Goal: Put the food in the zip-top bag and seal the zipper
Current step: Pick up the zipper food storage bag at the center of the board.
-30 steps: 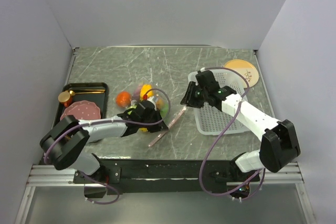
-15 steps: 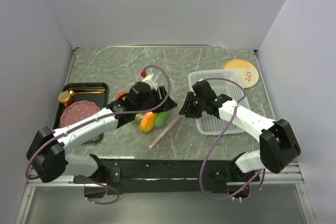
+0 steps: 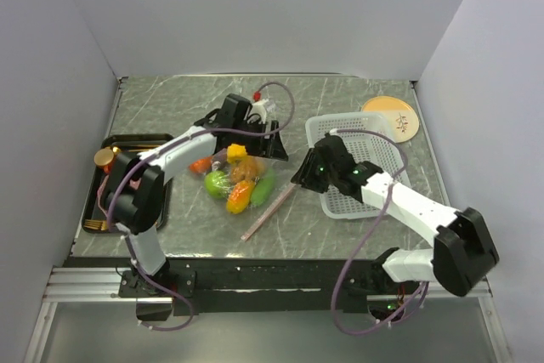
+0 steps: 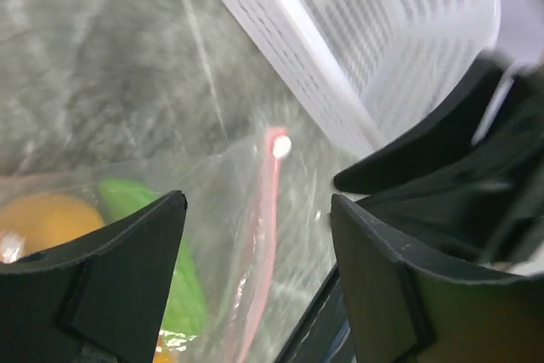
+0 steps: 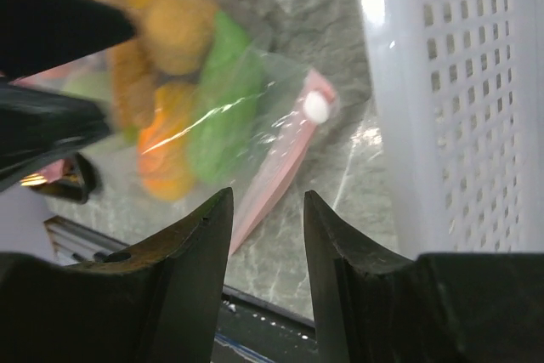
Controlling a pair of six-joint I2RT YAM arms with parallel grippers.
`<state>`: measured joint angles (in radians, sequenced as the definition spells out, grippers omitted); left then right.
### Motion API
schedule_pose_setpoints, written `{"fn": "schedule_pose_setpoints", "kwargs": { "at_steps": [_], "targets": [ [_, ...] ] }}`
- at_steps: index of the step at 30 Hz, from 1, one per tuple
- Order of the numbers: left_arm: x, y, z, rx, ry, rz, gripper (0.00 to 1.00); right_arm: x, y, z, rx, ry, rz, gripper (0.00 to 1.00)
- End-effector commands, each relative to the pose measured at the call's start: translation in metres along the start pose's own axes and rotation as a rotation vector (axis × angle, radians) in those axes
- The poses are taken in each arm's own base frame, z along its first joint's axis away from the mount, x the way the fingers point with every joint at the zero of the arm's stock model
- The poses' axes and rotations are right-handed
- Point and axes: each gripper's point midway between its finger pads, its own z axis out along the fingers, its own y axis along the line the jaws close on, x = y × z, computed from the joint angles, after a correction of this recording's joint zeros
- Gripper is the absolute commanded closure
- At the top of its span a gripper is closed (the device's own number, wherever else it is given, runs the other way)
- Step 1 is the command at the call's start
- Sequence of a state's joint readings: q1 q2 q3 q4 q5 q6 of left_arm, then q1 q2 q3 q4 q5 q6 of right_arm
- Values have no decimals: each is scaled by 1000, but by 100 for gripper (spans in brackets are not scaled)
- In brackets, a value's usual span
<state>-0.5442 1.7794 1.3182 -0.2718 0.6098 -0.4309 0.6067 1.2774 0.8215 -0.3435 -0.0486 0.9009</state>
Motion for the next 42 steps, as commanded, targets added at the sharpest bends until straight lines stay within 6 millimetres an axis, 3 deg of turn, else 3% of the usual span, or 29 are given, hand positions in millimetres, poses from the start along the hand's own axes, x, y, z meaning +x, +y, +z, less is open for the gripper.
{"fn": "schedule_pose_setpoints", "kwargs": {
  "at_steps": [1, 3, 4, 10, 15, 20, 26, 33, 37, 42],
  "targets": [
    [14, -18, -6, 120, 126, 227, 26, -11, 6, -20, -46, -85, -2, 53],
    [21, -10, -4, 125, 173, 270, 22, -11, 4, -30, -50, -101, -7, 53],
    [15, -7, -2, 106, 162, 274, 22, -13, 1, -33, -41, -119, -6, 53],
    [28, 13, 24, 225, 277, 291, 23, -13, 0, -53, -58, -133, -19, 52],
    [26, 16, 33, 274, 290, 334, 21, -17, 6, -65, -84, -152, -20, 51],
    [21, 8, 38, 349, 292, 337, 22, -17, 7, -65, -92, -154, -16, 50],
    [42, 16, 43, 391, 352, 295, 31, -16, 2, -61, -70, -150, -24, 49],
    [44, 9, 42, 449, 345, 286, 33, -11, 4, -53, -79, -121, -17, 49],
    [43, 3, 42, 486, 334, 285, 48, -11, 4, -50, -71, -117, -21, 49],
    [42, 1, 46, 489, 332, 256, 94, -13, 2, -48, -54, -120, -18, 48]
  ]
}}
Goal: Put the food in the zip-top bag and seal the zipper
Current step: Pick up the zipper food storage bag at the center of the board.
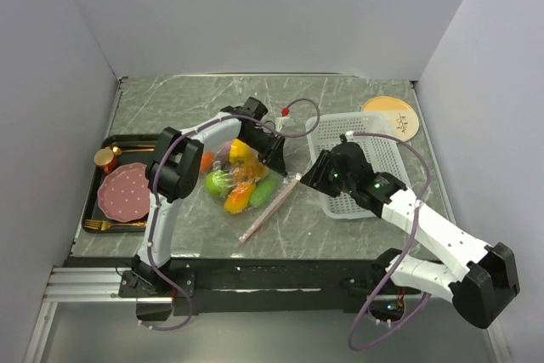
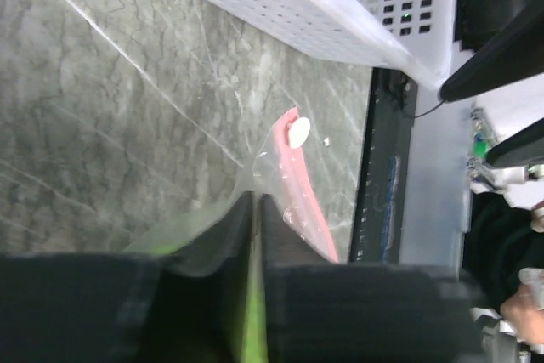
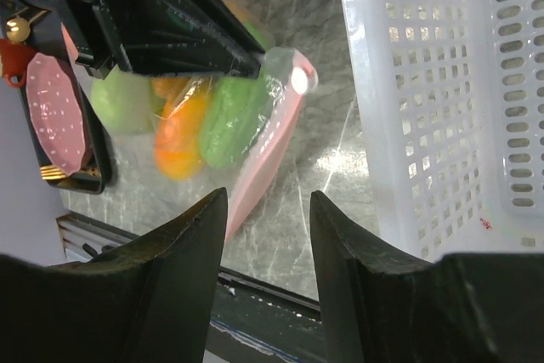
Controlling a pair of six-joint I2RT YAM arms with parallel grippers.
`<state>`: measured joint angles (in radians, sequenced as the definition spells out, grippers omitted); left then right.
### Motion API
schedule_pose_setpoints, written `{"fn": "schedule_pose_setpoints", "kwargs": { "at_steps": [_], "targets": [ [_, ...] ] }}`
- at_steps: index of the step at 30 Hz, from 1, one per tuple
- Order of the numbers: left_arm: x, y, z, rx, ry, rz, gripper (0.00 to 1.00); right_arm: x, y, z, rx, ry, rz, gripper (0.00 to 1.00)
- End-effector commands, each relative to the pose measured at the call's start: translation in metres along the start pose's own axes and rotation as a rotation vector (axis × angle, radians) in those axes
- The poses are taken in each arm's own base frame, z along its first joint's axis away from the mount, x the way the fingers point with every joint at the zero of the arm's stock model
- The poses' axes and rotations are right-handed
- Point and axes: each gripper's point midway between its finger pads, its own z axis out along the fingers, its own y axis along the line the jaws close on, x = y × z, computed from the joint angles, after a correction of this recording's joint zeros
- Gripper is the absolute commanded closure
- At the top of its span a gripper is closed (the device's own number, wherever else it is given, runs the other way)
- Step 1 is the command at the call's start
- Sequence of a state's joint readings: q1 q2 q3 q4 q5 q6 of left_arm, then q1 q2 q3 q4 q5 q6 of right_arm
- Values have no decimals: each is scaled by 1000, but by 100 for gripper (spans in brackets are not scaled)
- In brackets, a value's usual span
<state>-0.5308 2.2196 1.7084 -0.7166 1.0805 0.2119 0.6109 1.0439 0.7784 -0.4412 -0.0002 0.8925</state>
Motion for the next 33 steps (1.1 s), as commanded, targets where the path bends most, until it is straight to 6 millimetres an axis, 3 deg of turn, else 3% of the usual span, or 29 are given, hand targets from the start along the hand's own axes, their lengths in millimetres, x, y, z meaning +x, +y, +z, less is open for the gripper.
{"fn": "schedule_pose_setpoints", "kwargs": {
  "at_steps": [1, 5, 12, 16, 22, 33],
  "targets": [
    [-13, -13, 1, 49, -36, 30, 99, -7, 5, 3, -9, -28, -7, 48],
    [-20, -14, -6, -10, -66, 29, 99, -6, 9, 8, -23, -20, -11, 48],
    [-29, -39, -40, -75, -148, 47, 99, -19, 19, 26, -11, -37, -45, 53],
    [-34, -44, -50, -121, -171, 42, 99, -24, 30, 34, -44, -40, -56, 56],
    [-36, -42, -50, -130, -168, 39, 99, -31, 54, 32, -151, -58, -54, 57],
    [-40, -52, -55, -110, -168, 62, 99, -49, 57, 40, -174, -95, -78, 55]
  ]
}}
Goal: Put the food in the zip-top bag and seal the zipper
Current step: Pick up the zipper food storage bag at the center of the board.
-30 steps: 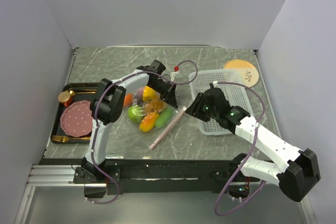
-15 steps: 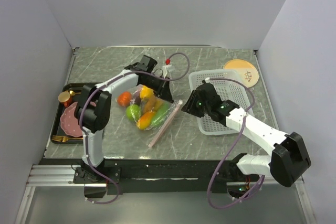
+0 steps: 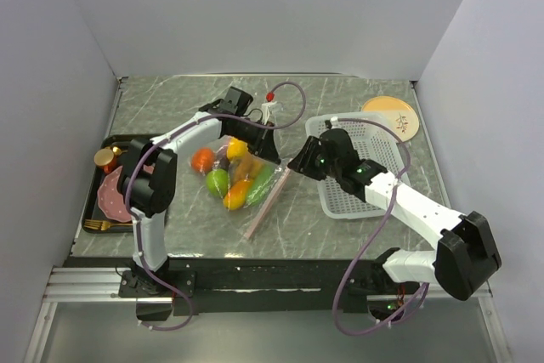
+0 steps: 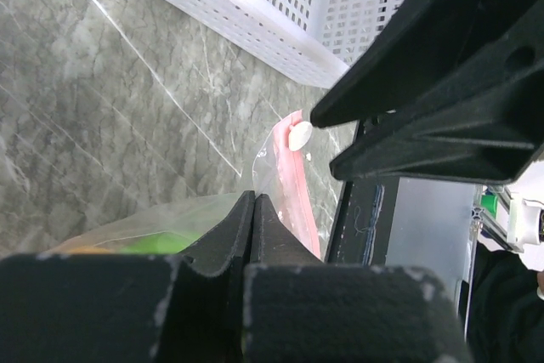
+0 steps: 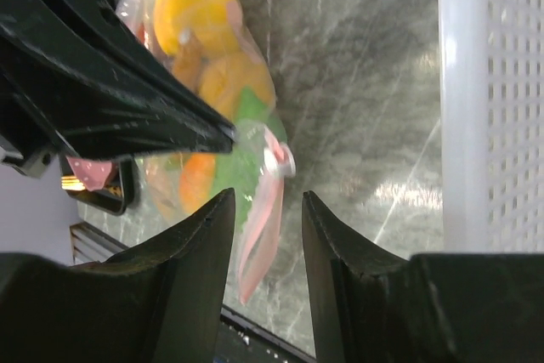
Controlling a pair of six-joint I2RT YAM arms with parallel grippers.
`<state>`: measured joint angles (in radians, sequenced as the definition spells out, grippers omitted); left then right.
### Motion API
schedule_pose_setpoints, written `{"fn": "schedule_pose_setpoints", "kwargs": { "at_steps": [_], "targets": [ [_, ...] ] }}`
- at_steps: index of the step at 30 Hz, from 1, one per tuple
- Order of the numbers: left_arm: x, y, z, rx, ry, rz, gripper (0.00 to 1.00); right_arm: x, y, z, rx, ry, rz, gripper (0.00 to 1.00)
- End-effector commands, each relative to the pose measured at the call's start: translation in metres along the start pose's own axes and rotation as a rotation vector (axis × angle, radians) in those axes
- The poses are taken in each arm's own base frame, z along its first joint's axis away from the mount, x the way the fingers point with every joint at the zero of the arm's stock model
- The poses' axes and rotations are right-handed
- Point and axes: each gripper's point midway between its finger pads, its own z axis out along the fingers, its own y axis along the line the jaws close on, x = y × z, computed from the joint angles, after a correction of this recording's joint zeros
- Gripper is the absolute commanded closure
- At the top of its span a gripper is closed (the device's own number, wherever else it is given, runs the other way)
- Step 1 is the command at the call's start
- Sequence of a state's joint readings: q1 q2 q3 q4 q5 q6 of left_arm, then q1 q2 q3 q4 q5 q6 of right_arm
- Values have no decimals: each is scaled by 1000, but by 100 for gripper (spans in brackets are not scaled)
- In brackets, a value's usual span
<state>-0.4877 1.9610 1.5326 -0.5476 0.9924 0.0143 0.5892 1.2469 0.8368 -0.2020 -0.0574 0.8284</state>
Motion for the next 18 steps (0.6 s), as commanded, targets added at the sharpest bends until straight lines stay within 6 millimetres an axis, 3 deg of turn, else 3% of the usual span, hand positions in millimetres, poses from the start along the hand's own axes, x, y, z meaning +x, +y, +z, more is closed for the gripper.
{"fn": "schedule_pose_setpoints", "kwargs": {
  "at_steps": [1, 6, 18],
  "targets": [
    [-16, -16, -8, 24, -23, 60, 99, -28, 22, -1, -83, -72, -38, 55],
    [-16, -23, -10, 56, -33, 72, 99, -40, 16, 0, -84, -78, -31, 56],
    [-23, -31, -16, 101, -59, 84, 99, -28, 19, 8, -179, -18, -37, 59]
  ]
}}
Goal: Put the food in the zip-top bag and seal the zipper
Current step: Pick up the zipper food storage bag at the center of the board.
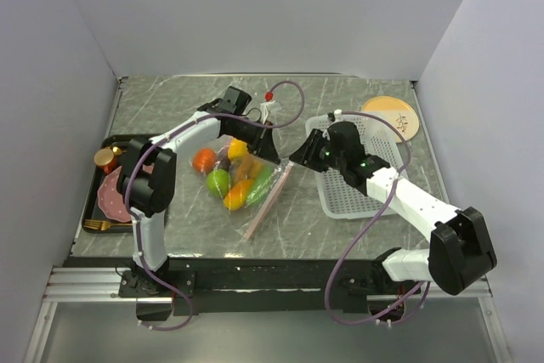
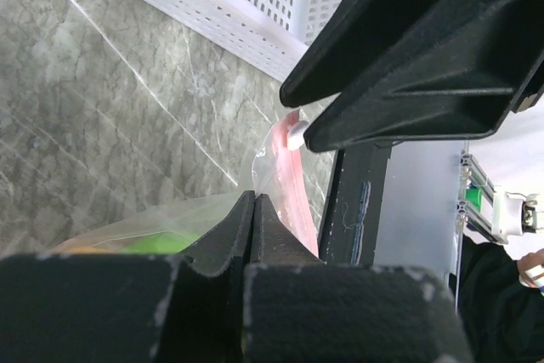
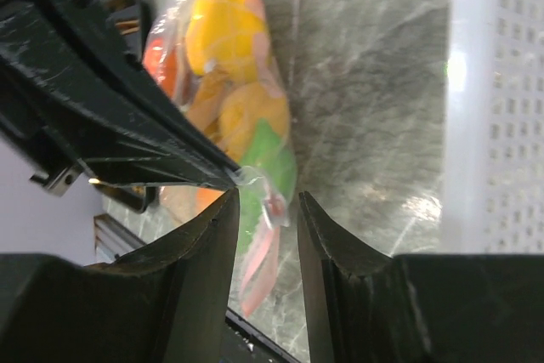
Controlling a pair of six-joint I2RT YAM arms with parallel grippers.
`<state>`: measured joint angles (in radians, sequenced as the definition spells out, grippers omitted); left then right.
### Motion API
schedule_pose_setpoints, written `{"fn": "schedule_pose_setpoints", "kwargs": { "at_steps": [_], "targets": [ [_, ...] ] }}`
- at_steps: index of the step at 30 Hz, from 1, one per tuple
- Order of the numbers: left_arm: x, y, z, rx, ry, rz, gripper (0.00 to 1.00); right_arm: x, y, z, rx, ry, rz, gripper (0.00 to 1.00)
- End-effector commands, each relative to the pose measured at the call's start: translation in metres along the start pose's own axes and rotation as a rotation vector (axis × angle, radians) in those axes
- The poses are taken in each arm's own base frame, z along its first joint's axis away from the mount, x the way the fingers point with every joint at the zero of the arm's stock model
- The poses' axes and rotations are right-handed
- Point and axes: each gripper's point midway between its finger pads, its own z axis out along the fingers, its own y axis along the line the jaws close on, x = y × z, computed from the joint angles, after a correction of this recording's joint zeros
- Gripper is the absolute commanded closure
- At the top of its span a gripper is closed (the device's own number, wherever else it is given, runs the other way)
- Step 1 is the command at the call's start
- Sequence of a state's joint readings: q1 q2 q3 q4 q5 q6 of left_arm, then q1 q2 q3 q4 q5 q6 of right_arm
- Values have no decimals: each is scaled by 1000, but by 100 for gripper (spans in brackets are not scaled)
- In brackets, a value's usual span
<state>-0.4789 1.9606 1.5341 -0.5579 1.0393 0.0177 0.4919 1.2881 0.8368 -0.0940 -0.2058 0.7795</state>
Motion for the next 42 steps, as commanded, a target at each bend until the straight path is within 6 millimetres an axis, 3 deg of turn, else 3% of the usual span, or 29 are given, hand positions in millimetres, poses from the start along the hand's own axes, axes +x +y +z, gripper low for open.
{"fn": "schedule_pose_setpoints", "kwargs": {
  "at_steps": [1, 10, 12, 20, 25, 30, 35, 42],
  "targets": [
    [-24, -26, -13, 59, -57, 89, 99, -7, 14, 3, -72, -16, -45, 59],
    [-33, -32, -20, 71, -88, 121, 99, 4, 9, 11, -81, 32, -46, 62],
    [-32, -31, -19, 68, -85, 116, 99, 1, 11, 10, -82, 22, -46, 70],
    [-28, -30, -19, 64, -85, 77, 99, -4, 7, 3, -56, -18, -59, 70],
    [-27, -29, -20, 60, -82, 77, 99, -9, 5, 0, -45, -45, -54, 62],
    [-27, -29, -19, 62, -83, 75, 99, -16, 11, -7, -68, -77, -58, 64],
    [-31, -27, -20, 51, -100, 75, 99, -16, 10, -7, -65, -71, -54, 70],
    [-32, -32, -21, 79, -101, 79, 99, -6, 7, -1, -80, -21, -52, 66]
  ]
}}
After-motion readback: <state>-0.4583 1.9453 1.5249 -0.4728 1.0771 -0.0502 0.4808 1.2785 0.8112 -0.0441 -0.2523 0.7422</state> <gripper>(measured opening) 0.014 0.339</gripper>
